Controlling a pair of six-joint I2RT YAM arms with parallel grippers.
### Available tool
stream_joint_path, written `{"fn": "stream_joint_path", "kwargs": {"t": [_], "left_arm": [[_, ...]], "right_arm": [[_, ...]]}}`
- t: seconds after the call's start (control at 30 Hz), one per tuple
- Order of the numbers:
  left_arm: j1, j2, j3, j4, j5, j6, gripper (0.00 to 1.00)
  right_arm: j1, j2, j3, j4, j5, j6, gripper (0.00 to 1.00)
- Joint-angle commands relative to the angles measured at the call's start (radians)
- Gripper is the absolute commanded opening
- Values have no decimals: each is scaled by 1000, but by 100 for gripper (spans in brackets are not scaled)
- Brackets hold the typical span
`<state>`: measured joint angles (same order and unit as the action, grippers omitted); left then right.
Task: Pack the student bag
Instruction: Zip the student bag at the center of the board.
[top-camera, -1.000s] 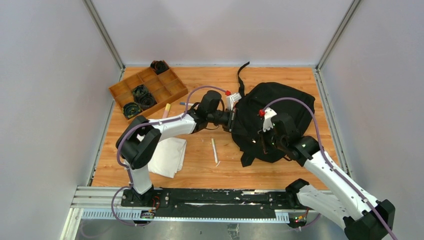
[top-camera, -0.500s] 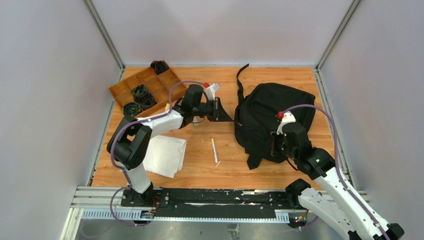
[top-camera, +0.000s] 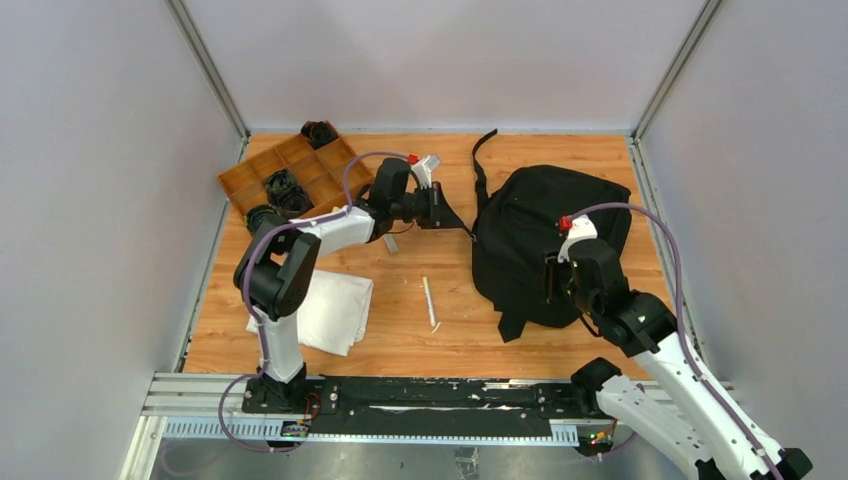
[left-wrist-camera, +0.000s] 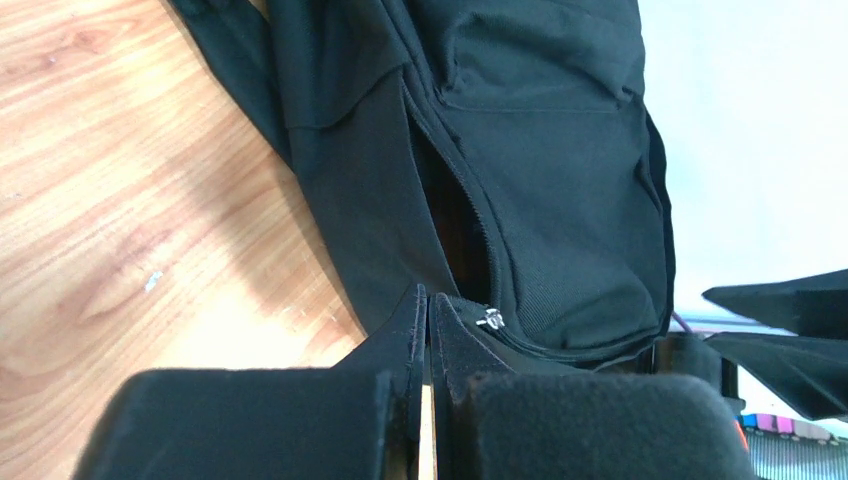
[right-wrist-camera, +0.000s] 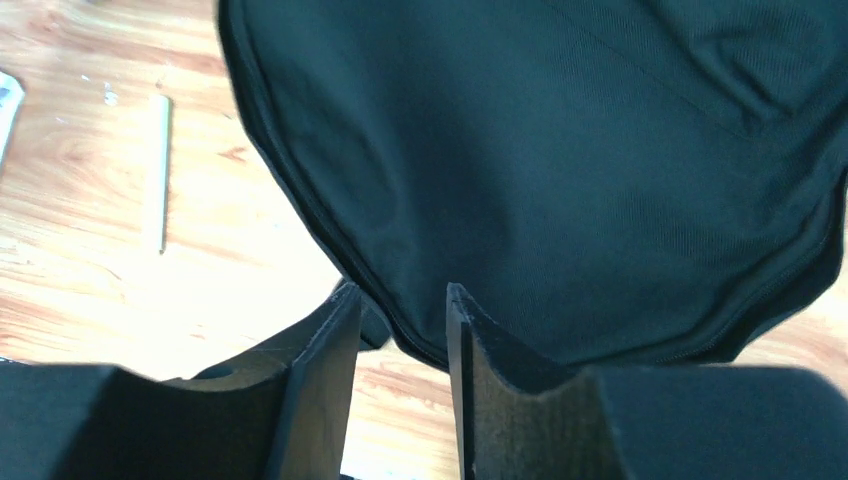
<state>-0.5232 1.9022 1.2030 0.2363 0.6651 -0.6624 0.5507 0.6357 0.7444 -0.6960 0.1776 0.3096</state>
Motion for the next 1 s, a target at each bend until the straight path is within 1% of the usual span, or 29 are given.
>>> {"fn": "stream_joint_path", "kwargs": {"t": [0.0, 0.03, 0.07, 0.1, 0.13, 0.17, 0.23, 0.33, 0.47, 0.5, 0.53, 0.6, 0.63, 0.67, 0.7, 0.73, 0.77, 0.83, 0.97], "left_arm": [[-30, -82, -37, 29, -20, 29, 0], [-33, -88, -40, 29, -18, 27, 0], [-34, -90, -42, 29, -12, 25, 0], [-34, -92, -44, 30, -9, 25, 0], [-34, -91, -45, 31, -9, 26, 0], [-34, -91, -46, 30, -7, 24, 0], [-34, -90, -45, 30, 1, 23, 0], [-34, -93, -46, 31, 11, 21, 0], [-34, -98, -48, 31, 17, 26, 0], [-34, -98, -48, 31, 19, 27, 0], [-33, -100, -48, 31, 19, 27, 0], [-31, -100, -48, 31, 18, 28, 0], [-32, -99, -46, 31, 19, 29, 0], [-31, -98, -45, 31, 19, 28, 0], [-31, -97, -43, 31, 19, 29, 0], [-29, -97, -40, 32, 20, 29, 0], [-29, -95, -37, 31, 21, 29, 0], [-27, -94, -32, 31, 16, 25, 0], [-26, -81, -15, 31, -17, 15, 0]], "right_arm": [[55, 63, 88, 94, -58, -75, 42], [109, 82, 96, 132, -30, -96, 50], [174, 103, 96, 178, 30, -121, 52], [237, 131, 92, 224, 97, -157, 57], [297, 168, 88, 264, 155, -187, 72], [340, 218, 92, 290, 205, -208, 74], [380, 324, 120, 310, 250, -222, 75], [390, 460, 158, 318, 313, -234, 75], [389, 574, 159, 381, 354, -304, 71], [388, 594, 159, 392, 357, -305, 69], [388, 615, 154, 403, 357, -328, 65], [387, 652, 148, 415, 352, -339, 54], [387, 669, 146, 417, 353, -333, 46], [385, 683, 141, 419, 358, -328, 37], [383, 693, 135, 418, 363, -319, 26], [382, 698, 130, 412, 374, -304, 10], [381, 696, 123, 405, 386, -280, 1], [383, 667, 106, 374, 389, -239, 0], [382, 523, 30, 301, 340, -129, 0]]}}
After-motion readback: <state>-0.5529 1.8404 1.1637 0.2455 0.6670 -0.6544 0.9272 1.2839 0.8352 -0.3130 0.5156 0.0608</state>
